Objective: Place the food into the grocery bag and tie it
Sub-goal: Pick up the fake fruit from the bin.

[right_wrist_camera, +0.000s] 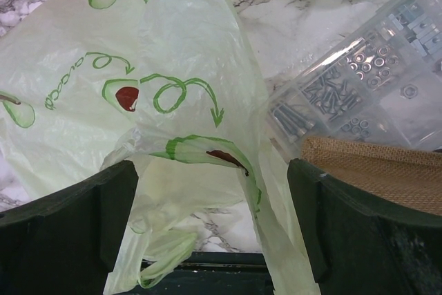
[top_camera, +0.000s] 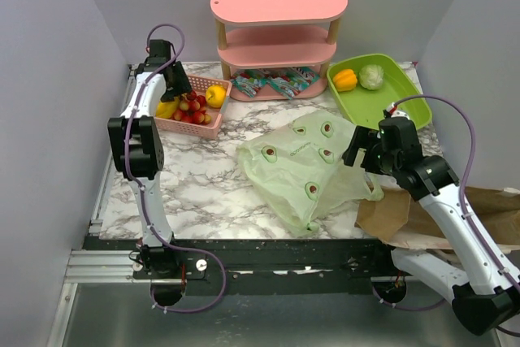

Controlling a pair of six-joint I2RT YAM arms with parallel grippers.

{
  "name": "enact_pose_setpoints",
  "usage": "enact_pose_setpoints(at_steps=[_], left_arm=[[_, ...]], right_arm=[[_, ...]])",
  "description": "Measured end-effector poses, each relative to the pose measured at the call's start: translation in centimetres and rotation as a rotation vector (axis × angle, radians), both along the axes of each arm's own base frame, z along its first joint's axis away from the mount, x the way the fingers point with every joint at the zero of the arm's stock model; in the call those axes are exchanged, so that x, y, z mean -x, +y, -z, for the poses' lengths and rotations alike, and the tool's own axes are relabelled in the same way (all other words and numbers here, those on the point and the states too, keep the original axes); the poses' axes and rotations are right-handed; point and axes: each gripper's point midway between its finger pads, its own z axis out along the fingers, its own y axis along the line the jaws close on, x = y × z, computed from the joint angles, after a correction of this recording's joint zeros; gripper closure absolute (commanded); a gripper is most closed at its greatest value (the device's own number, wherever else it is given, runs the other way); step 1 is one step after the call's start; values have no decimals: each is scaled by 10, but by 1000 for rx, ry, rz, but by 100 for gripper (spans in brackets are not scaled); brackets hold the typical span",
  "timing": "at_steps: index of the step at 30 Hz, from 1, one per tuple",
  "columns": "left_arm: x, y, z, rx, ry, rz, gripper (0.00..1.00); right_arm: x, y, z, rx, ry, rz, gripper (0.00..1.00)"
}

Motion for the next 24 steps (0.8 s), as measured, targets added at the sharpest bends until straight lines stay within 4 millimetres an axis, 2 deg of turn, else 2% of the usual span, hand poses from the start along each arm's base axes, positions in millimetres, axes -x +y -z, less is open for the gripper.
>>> enact_pose_setpoints(at_steps=[5,10,14,17,18,19,20,21,24], left_arm=[[-11,3,8,-11,22,-8,47],[-24,7,9,-22,46,-28,62],[-30,7,14,-16,66,-35,62],[-26,6,21,-9,102,-38,60],[-26,6,24,-6,112,-40,63],[-26,6,25,-5,115,-43,71],[-26,6,25,-4,118,-43,86],[-25,6,25,-2,122,-45,97],[-23,4,27,3,131,-46,100]], right_arm=[[0,0,-1,2,-4,-5,0],[1,1,-1,-2,-2,-15,0],[1,3,-1,-7,-1,-20,0],[2,3,-1,-7,-1,-23,0],[2,3,-1,-6,-2,-25,0],[2,3,-1,-4,-3,-26,0],[2,3,-1,-4,-4,-27,0],[2,3,-2,-5,-6,-27,0],[3,2,-4,-7,-14,-28,0]])
